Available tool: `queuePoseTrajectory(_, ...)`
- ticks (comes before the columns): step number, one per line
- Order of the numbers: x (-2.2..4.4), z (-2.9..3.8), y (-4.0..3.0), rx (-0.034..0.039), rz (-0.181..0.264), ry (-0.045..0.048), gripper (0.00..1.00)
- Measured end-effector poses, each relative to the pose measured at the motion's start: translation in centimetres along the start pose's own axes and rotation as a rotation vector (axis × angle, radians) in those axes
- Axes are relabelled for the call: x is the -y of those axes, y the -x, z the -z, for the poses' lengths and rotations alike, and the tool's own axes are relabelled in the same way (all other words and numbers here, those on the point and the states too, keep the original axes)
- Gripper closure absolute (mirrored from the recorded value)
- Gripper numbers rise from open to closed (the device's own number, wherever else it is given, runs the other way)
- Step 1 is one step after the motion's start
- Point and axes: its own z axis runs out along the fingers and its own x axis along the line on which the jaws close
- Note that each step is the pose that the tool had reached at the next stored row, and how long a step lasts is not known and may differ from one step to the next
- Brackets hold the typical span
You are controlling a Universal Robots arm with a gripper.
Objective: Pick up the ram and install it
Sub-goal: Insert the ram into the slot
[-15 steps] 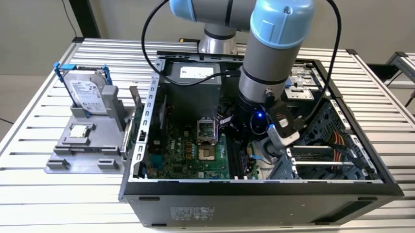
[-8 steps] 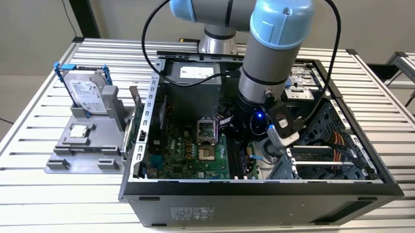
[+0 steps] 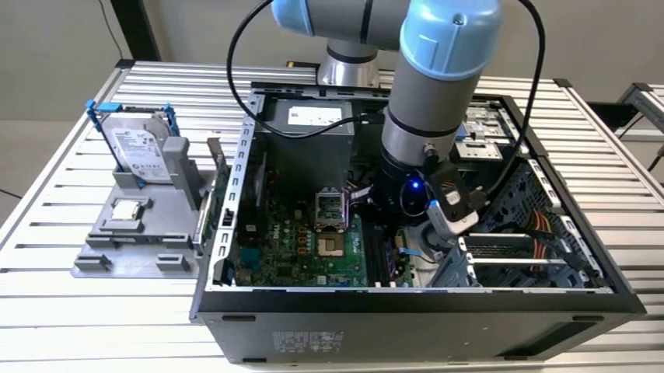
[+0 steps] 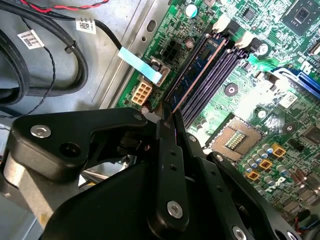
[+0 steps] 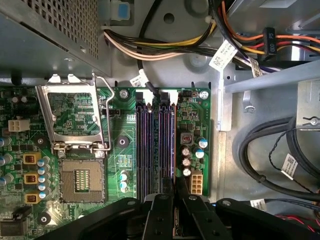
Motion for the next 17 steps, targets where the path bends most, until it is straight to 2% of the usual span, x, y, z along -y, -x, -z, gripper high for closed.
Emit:
queuePoseTrajectory(8,0.04,0.2,0.0,-0.0002,0.0,-0.0018,0.0)
queuePoseTrajectory(11,0.05,0.79,0.01,-0.0003,0.0,-0.0016,0.0)
queuePoseTrajectory(17,0.09,2.38,0.06,-0.0008,0.0,-0.0017,0.0)
